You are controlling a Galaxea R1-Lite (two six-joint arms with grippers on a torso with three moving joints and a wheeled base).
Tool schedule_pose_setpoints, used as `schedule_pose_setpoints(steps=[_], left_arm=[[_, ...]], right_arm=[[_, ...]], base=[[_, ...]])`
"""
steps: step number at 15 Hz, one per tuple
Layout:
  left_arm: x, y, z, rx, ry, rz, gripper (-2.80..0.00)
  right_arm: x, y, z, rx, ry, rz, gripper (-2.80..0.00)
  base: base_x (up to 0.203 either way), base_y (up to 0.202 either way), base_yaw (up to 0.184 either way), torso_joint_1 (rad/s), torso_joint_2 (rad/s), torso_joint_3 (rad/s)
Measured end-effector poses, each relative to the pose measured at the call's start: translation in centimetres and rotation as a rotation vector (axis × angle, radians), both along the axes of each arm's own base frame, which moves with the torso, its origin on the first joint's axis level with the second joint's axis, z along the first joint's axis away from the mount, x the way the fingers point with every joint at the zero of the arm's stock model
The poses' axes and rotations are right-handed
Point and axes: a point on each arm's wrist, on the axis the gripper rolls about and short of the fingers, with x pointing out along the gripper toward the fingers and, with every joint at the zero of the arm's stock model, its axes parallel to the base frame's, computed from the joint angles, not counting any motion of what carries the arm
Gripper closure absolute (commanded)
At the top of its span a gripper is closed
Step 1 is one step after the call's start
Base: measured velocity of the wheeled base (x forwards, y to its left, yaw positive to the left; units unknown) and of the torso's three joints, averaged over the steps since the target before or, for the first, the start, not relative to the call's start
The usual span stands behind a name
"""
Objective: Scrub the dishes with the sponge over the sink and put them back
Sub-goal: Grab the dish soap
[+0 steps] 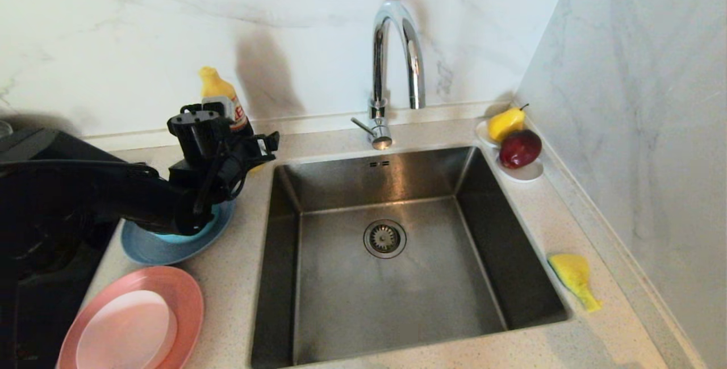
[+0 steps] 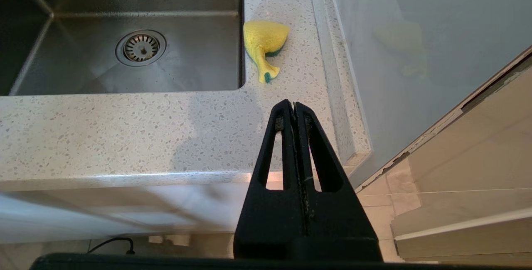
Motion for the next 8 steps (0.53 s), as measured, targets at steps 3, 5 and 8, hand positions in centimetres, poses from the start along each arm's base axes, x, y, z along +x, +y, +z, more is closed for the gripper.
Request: schedule_pose_setpoints(steps=[3, 5, 8], left_arm=[[1.0, -0.1, 0.0, -0.001, -0.024, 0.001, -2.8], [1.5, -0.2, -0.1, -0.003, -0.033, 0.001, -2.8], [2.0, -0.3, -0.3, -0.007, -0.044, 0.002, -2.8]], right_arm=[[0.0, 0.0, 0.0, 0.0, 0.0, 0.0, 0.0], [0.0, 0.0, 0.0, 0.0, 0.0, 0.0, 0.0], [0.0, 0.0, 0.0, 0.0, 0.0, 0.0, 0.0]], base=[[0.0, 0.0, 0.0, 0.0, 0.0, 0.0], [0.0, 0.0, 0.0, 0.0, 0.0, 0.0], [0.0, 0.0, 0.0, 0.0, 0.0, 0.0]])
